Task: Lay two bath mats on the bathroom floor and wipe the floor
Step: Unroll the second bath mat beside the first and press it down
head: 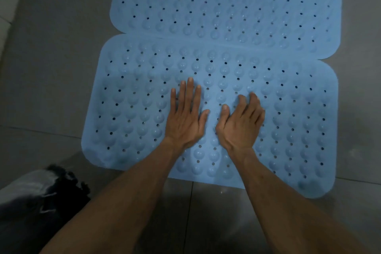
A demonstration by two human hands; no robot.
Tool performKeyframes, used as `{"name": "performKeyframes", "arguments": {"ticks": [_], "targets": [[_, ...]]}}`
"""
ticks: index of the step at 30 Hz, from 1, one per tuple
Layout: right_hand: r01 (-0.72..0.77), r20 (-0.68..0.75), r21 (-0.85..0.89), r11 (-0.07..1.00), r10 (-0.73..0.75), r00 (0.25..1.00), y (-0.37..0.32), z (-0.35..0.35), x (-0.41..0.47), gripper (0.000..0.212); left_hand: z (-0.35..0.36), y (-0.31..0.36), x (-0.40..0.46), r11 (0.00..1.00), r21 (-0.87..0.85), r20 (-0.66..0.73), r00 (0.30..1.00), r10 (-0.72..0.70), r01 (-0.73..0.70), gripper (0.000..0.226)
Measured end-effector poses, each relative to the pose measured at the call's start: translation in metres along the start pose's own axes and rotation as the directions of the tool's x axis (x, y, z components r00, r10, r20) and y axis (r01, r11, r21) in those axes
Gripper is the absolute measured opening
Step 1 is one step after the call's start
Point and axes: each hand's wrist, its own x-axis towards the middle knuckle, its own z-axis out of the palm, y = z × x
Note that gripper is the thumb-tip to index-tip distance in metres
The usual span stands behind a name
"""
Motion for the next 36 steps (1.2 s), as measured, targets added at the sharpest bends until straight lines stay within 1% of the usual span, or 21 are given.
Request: {"name": "performKeyframes", "arguments": {"ticks": [2,3,5,7,9,11,13,14,19,22,24,26,27,28,30,31,33,36], "targets": [[0.042,0.006,-0.028,0.999,-0.042,0.999,0.001,-0.001,0.002,0.054,0.001,-0.002,0.0,0.996,-0.076,0.034,0.998,-0.048,0.051,0.069],[0.058,-0.017,-0.024,0.998,-0.058,0.998,0.001,-0.002,0.003,0.053,-0.001,-0.001,0.002,0.989,-0.108,0.039,0.994,-0.098,0.102,0.069],[0.085,-0.035,0.017,0.996,-0.085,0.996,0.003,-0.001,0.001,0.052,-0.003,-0.002,0.006,0.979,-0.108,0.069,0.983,-0.169,0.175,0.069],[0.104,-0.04,0.043,0.994,-0.102,0.994,0.001,0.002,0.002,0.052,0.005,-0.002,0.008,0.988,-0.029,0.082,0.985,-0.15,0.153,0.069],[0.091,-0.023,0.032,0.995,-0.091,0.996,-0.001,-0.003,0.007,0.051,-0.003,0.003,0.013,0.989,0.006,0.085,0.985,-0.15,0.15,0.069],[0.077,0.022,0.04,0.996,-0.078,0.997,-0.001,-0.008,0.005,0.05,-0.005,0.004,0.009,0.989,-0.016,0.133,0.981,-0.144,0.148,0.069],[0.083,0.049,0.048,0.995,-0.085,0.995,-0.002,-0.007,0.006,0.049,-0.001,0.003,0.008,0.989,-0.001,0.141,0.98,-0.144,0.146,0.069],[0.073,0.052,0.052,0.996,-0.075,0.996,-0.001,-0.006,0.008,0.049,0.0,0.002,0.01,0.987,-0.005,0.147,0.976,-0.161,0.163,0.069],[0.078,0.069,0.045,0.996,-0.081,0.994,-0.001,-0.008,0.004,0.049,0.0,0.002,0.008,0.988,0.004,0.17,0.973,-0.153,0.154,0.069],[0.098,0.043,0.031,0.995,-0.099,0.994,0.001,-0.007,0.003,0.05,0.001,0.001,0.005,0.988,0.024,0.162,0.974,-0.157,0.155,0.069],[0.098,0.051,0.028,0.995,-0.099,0.994,0.001,-0.005,0.002,0.051,0.002,0.002,0.004,0.986,0.008,0.171,0.971,-0.165,0.166,0.068],[0.096,0.1,0.031,0.995,-0.098,0.99,0.001,-0.008,0.002,0.054,-0.002,0.001,0.006,0.983,-0.02,0.234,0.956,-0.175,0.185,0.069],[0.105,0.153,0.042,0.994,-0.11,0.982,0.002,-0.013,0.003,0.056,-0.008,0.0,0.008,0.981,-0.035,0.291,0.941,-0.173,0.191,0.07],[0.113,0.239,0.059,0.992,-0.124,0.963,0.003,-0.02,0.005,0.058,-0.018,-0.001,0.011,0.981,-0.045,0.367,0.916,-0.162,0.191,0.071],[0.15,0.442,0.062,0.987,-0.162,0.882,0.006,-0.047,0.012,0.062,-0.049,-0.002,0.012,0.986,-0.009,0.502,0.853,-0.141,0.168,0.071],[0.178,0.5,0.038,0.983,-0.173,0.848,0.008,-0.067,0.013,0.062,-0.07,-0.001,0.01,0.987,0.024,0.535,0.832,-0.145,0.157,0.07],[0.202,0.546,0.0,0.979,-0.17,0.821,0.01,-0.116,0.013,0.062,-0.114,0.007,0.002,0.983,0.057,0.542,0.822,-0.177,0.174,0.071],[0.17,0.567,0.0,0.986,-0.14,0.812,0.008,-0.201,0.01,0.06,-0.189,0.032,-0.011,0.976,0.043,0.535,0.821,-0.201,0.212,0.078]]}}
